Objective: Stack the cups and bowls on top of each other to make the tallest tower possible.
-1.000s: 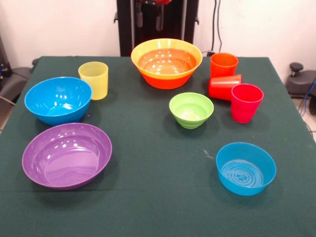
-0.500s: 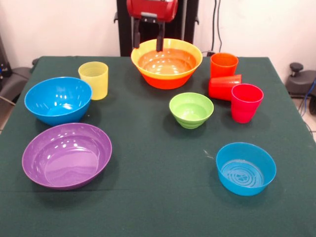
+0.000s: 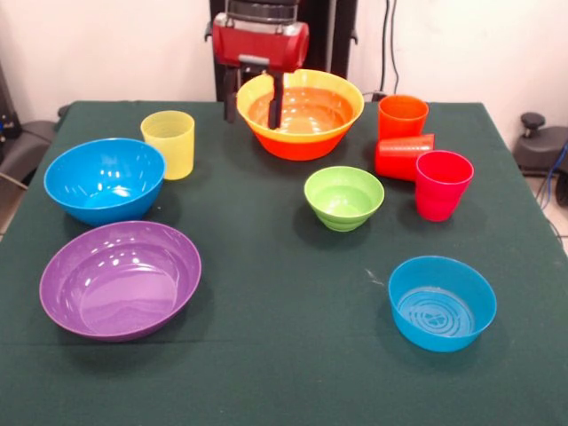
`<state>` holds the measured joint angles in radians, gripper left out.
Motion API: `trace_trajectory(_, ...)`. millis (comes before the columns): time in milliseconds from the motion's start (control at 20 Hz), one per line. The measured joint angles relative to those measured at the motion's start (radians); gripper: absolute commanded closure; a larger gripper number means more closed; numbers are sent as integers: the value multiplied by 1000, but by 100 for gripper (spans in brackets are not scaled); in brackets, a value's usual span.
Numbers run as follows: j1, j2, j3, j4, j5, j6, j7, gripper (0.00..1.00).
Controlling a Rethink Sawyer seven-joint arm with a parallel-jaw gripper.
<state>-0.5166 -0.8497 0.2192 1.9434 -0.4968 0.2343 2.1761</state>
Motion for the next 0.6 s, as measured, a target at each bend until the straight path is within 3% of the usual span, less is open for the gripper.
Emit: trace_trajectory(600, -90, 146, 50, -139, 0, 0, 0, 0)
